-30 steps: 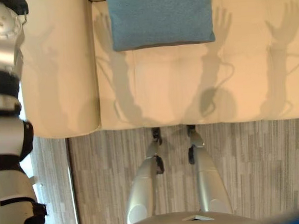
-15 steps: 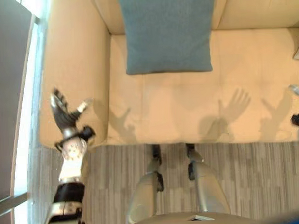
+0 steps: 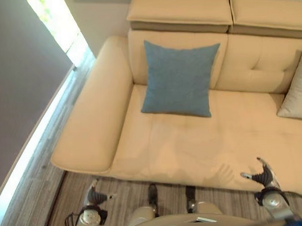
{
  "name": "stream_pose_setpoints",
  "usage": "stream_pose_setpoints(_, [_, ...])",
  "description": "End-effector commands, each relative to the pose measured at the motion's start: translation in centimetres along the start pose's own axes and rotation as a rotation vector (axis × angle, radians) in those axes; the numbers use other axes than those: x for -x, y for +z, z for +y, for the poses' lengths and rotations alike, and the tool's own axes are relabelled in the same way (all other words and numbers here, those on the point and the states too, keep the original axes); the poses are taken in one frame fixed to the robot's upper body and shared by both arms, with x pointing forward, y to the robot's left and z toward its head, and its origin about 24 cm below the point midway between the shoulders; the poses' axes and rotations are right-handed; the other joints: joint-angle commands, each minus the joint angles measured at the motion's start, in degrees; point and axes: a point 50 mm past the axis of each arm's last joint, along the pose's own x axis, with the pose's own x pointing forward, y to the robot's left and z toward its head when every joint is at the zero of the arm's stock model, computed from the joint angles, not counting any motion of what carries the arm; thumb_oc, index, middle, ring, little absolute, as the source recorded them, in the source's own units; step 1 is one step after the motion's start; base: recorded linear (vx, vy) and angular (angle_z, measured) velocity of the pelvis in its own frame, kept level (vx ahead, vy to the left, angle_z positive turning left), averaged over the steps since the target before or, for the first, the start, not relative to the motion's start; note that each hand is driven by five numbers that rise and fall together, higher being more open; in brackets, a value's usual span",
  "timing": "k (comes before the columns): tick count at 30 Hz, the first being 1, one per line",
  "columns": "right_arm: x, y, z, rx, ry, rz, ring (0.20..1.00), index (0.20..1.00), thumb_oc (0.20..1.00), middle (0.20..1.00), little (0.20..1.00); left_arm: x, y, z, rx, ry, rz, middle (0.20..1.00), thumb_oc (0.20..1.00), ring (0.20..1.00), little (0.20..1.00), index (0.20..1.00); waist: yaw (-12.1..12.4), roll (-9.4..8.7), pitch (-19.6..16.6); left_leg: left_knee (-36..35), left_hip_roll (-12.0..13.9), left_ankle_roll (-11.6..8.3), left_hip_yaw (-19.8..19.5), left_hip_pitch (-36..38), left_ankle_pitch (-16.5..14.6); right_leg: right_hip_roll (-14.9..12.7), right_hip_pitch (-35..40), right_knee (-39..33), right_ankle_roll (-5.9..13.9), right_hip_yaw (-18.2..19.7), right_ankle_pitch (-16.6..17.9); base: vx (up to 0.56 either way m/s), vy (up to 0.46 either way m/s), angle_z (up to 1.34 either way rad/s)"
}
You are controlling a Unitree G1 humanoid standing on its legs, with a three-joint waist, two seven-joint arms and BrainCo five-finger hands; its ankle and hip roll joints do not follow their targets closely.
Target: Pick up all the scattered cushions and arrange them neatly on the sofa.
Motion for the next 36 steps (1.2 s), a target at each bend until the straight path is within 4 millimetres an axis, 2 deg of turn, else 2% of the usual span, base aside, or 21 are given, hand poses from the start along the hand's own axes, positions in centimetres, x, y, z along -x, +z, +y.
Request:
stream_pose_setpoints(1, [-0.3,0.0,-0.1,0.019,0.019,0.007,1.0,1.0,1.0,1.0,1.0,-0.7,0.3,0.7,0.013,0.008,0.027,1.0,1.0,1.0,1.0,1.0,0.85,-1.13,0.07,1.23,-0.09,-1.98,1.82,4.75,-7.22,-2.21,1.5,1.89,4.81,-1.49,-1.96,-0.11,0.075,0.0])
stream_pose_setpoints(4, [0.6,-1.6,1.8,0.012,0.093,0.099,1.0,1.0,1.0,1.0,1.0,-0.4,-0.7,0.0,0.014,-0.017,0.083,1.0,1.0,1.0,1.0,1.0,1.24,-1.58,-1.01,0.87,-0.26,-1.77,2.04,6.12,-7.57,-2.35,2.63,1.7,5.07,-1.59,-1.85,-0.07,0.045,-0.01])
stream_pose_setpoints(6, [0.9,-1.8,2.2,0.011,0.111,0.112,1.0,1.0,1.0,1.0,1.0,-0.3,-0.8,-0.1,0.01,-0.022,0.088,1.0,1.0,1.0,1.0,1.0,1.36,-1.77,-1.21,0.82,-0.3,-1.67,2.09,6.65,-7.73,-2.43,3.01,1.76,5.14,-1.6,-1.77,-0.06,0.051,-0.02])
stream_pose_setpoints(7, [1.5,-2.0,3.5,0.04,0.169,0.117,1.0,1.0,1.0,1.0,1.0,-0.3,-0.5,-0.5,-0.007,-0.041,0.077,1.0,1.0,1.0,1.0,1.0,1.7,-2.11,-1.95,0.93,-0.61,-1.23,2.19,7.76,-8.37,-2.73,3.81,1.92,5.4,-1.38,-1.75,-0.07,0.07,-0.01])
stream_pose_setpoints(9, [1.5,-2.0,3.5,0.04,0.169,0.118,1.0,1.0,1.0,1.0,1.0,-0.3,-0.5,-0.5,-0.007,-0.041,0.077,1.0,1.0,1.0,1.0,1.0,1.73,-2.11,-1.91,0.92,-0.61,-1.22,2.22,7.81,-8.38,-2.72,3.85,1.91,5.41,-1.35,-1.75,-0.05,0.051,-0.02])
stream_pose_setpoints(11, [1.7,-1.3,4.6,0.053,0.213,0.09,1.0,1.0,1.0,1.0,1.0,-0.5,0.2,-0.9,-0.028,-0.062,0.052,1.0,1.0,1.0,1.0,1.0,1.96,-2.51,-1.63,1.44,-1.14,-0.46,2.62,8.67,-8.87,-3.2,3.82,2.46,5.84,-0.73,-1.17,-0.14,0.136,-0.13])
stream_pose_setpoints(18, [1.5,0.3,5.3,0.105,0.241,0.018,1.0,1.0,1.0,1.0,1.0,-0.9,1.9,-1.5,-0.089,-0.095,-0.011,1.0,1.0,1.0,1.0,1.0,1.68,-3.68,0.99,0.65,-2.47,0.79,3.4,7.55,-8.08,-4.43,-1.29,4.85,7.73,1.34,1.97,-0.21,0.111,-0.26])
stream_pose_setpoints(19, [1.2,1.2,5.4,0.133,0.24,-0.017,1.0,1.0,1.0,1.0,1.0,-1.4,3.4,-1.1,-0.102,-0.083,-0.063,1.0,1.0,1.0,1.0,1.0,1.95,-3.83,3.37,0.76,-2.1,1.37,3.9,6.29,-7.09,-4.97,-4.54,10.08,8.55,0.89,1.74,-0.29,0.046,-0.27])
stream_pose_setpoints(20, [1.2,1.2,5.4,0.132,0.24,-0.017,1.0,1.0,1.0,1.0,1.0,-1.4,3.4,-1.1,-0.102,-0.083,-0.063,1.0,1.0,1.0,1.0,1.0,1.99,-3.86,3.44,0.78,-2.13,1.37,3.93,6.33,-7.12,-5.01,-4.63,10.34,8.55,0.94,1.57,-0.46,0.096,-0.33])
stream_pose_setpoints(21, [1.3,0.9,5.4,0.147,0.25,-0.007,1.0,1.0,1.0,1.0,1.0,-1.6,4.4,-1.1,-0.108,-0.087,-0.105,1.0,1.0,1.0,1.0,1.0,2.91,-3.08,4.31,1.35,-1.46,1.95,4.01,4.93,-5.95,-5.05,-3.78,16.36,6.98,-1.23,-2.74,-0.28,0.078,-0.22])
stream_pose_setpoints(22, [1.4,0.5,5.5,0.147,0.255,0.01,1.0,1.0,1.0,1.0,1.0,-1.6,4.6,-1.1,-0.108,-0.09,-0.115,1.0,1.0,1.0,1.0,1.0,3.17,-2.7,4.23,1.52,-1.1,2.3,3.95,4.11,-5.07,-4.36,-3.47,21.03,6.1,-1.35,-4.84,-0.28,0.078,-0.18])
stream_pose_setpoints(23, [1.4,0.5,5.5,0.147,0.255,0.009,1.0,1.0,1.0,1.0,1.0,-1.6,4.6,-1.1,-0.108,-0.089,-0.115,1.0,1.0,1.0,1.0,1.0,3.18,-2.73,4.11,1.51,-1.11,2.29,3.97,3.91,-4.95,-4.37,-3.68,21.01,6.07,-1.32,-4.75,-0.24,0.066,-0.07])
stream_pose_setpoints(24, [1.6,0.0,5.8,0.141,0.269,0.037,1.0,1.0,1.0,1.0,1.0,-1.6,4.7,-1.1,-0.091,-0.094,-0.116,1.0,1.0,1.0,1.0,1.0,3.86,-2.0,3.22,1.6,-0.77,2.76,3.86,2.26,-3.75,-2.34,-2.31,28.17,5.07,-0.52,-8.71,-0.21,0.026,-0.04])
stream_pose_setpoints(25, [1.7,-0.1,5.9,0.141,0.275,0.043,1.0,1.0,1.0,1.0,1.0,-1.5,4.4,-1.1,-0.085,-0.094,-0.103,1.0,1.0,1.0,1.0,1.0,4.3,-2.1,2.81,1.61,-0.85,2.75,3.97,1.8,-3.51,-1.85,-1.0,29.67,5.06,-0.58,-10.52,-0.26,0.019,-0.05])
stream_pose_setpoints(27, [1.7,0.0,6.0,0.142,0.28,0.042,1.0,1.0,1.0,1.0,1.0,-1.5,4.0,-1.2,-0.078,-0.096,-0.083,1.0,1.0,1.0,1.0,1.0,5.41,-2.68,1.78,1.95,-1.06,2.54,4.71,-0.16,-2.68,-1.26,2.0,30.1,5.29,-0.88,-10.75,-0.16,-0.041,-0.04])
stream_pose_setpoints(32, [1.7,0.0,6.0,0.142,0.28,0.042,1.0,1.0,1.0,1.0,1.0,-1.5,4.0,-1.2,-0.078,-0.096,-0.083,1.0,1.0,1.0,1.0,1.0,5.49,-2.52,1.62,1.93,-0.86,2.5,4.75,-0.36,-2.59,-1.04,1.87,29.83,5.24,-0.86,-10.47,-0.13,-0.064,-0.14])
stream_pose_setpoints(33, [0.5,2.0,5.3,0.152,0.249,-0.032,1.0,1.0,1.0,1.0,1.0,-1.4,4.7,-2.3,-0.007,-0.106,-0.08,1.0,1.0,1.0,1.0,1.0,8.43,-3.52,1.55,5.03,0.97,-1.3,6.53,-9.77,3.0,4.32,9.34,8.7,0.75,0.42,-15.15,-0.57,-0.296,-0.06])
stream_pose_setpoints(35, [0.3,2.1,5.0,0.159,0.242,-0.034,1.0,1.0,1.0,1.0,1.0,-1.4,4.9,-2.6,0.002,-0.11,-0.082,1.0,1.0,1.0,1.0,1.0,8.29,-3.12,2.16,5.75,1.33,-1.94,6.17,-10.62,3.58,4.86,9.29,7.59,0.41,0.11,-14.44,-0.5,-0.2,-0.13])
stream_pose_setpoints(36, [-0.1,2.4,4.4,0.163,0.223,-0.038,1.0,1.0,1.0,1.0,1.0,-1.6,6.0,-2.8,0.008,-0.115,-0.109,1.0,1.0,1.0,1.0,1.0,8.29,-3.18,4.35,10.22,1.19,-3.39,2.98,-12.68,2.9,4.8,8.51,7.73,-0.22,0.33,-13.52,-0.46,-0.1,-0.09])
